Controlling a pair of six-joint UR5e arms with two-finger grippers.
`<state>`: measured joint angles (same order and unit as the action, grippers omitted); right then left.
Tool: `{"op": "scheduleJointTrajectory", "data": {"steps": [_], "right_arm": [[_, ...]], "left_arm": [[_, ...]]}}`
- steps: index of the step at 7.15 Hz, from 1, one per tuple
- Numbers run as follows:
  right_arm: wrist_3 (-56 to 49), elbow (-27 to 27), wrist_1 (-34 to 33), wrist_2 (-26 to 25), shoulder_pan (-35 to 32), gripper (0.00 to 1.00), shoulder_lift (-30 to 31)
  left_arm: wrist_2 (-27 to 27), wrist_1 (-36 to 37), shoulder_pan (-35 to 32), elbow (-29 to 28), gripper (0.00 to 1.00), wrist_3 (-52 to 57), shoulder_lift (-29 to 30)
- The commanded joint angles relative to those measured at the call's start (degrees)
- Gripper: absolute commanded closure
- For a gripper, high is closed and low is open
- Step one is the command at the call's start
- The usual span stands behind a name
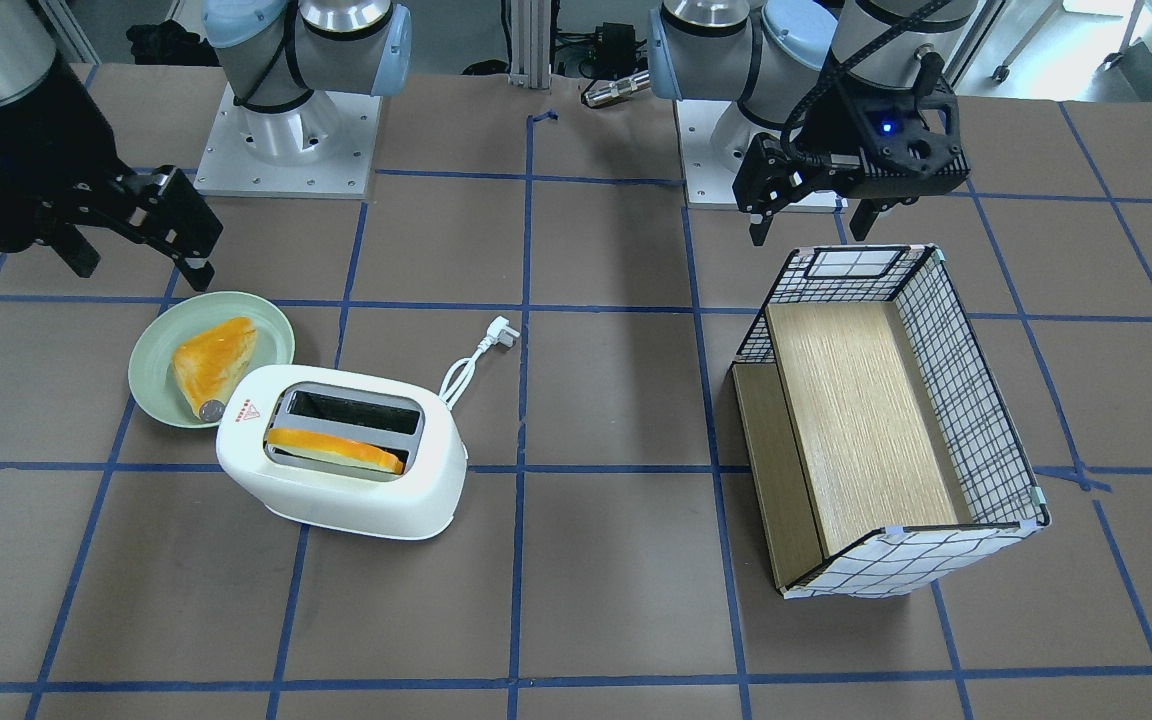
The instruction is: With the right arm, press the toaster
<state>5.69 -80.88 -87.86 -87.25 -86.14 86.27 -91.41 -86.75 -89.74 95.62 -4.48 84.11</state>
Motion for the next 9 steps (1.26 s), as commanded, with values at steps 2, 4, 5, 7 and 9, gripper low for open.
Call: {"op": "scheduleJointTrajectory", "data": {"steps": [2, 4, 5, 7, 9], "right_arm": [[5.11, -0.25, -1.16, -0.11, -4.11, 0.0, -0.14], [3.63, -0.25, -1.79, -1.25, -4.3, 0.0, -0.41], [1.97, -0.68, -1.79, -1.34, -4.3, 0.0, 0.2], [-3.21, -1.39, -1.87, -1.52, -4.3, 0.0, 1.61], [-2.71, -5.14, -6.23, -1.52, -4.04, 0.04, 3.54]], "left_arm": [[0.0, 0.0, 0.0, 0.0, 0.0, 0.0, 0.0], [0.0, 0.0, 0.0, 0.0, 0.0, 0.0, 0.0], [0.0, 0.0, 0.0, 0.0, 0.0, 0.0, 0.0], [0.0, 0.0, 0.0, 0.0, 0.0, 0.0, 0.0], [0.0, 0.0, 0.0, 0.0, 0.0, 0.0, 0.0]]}}
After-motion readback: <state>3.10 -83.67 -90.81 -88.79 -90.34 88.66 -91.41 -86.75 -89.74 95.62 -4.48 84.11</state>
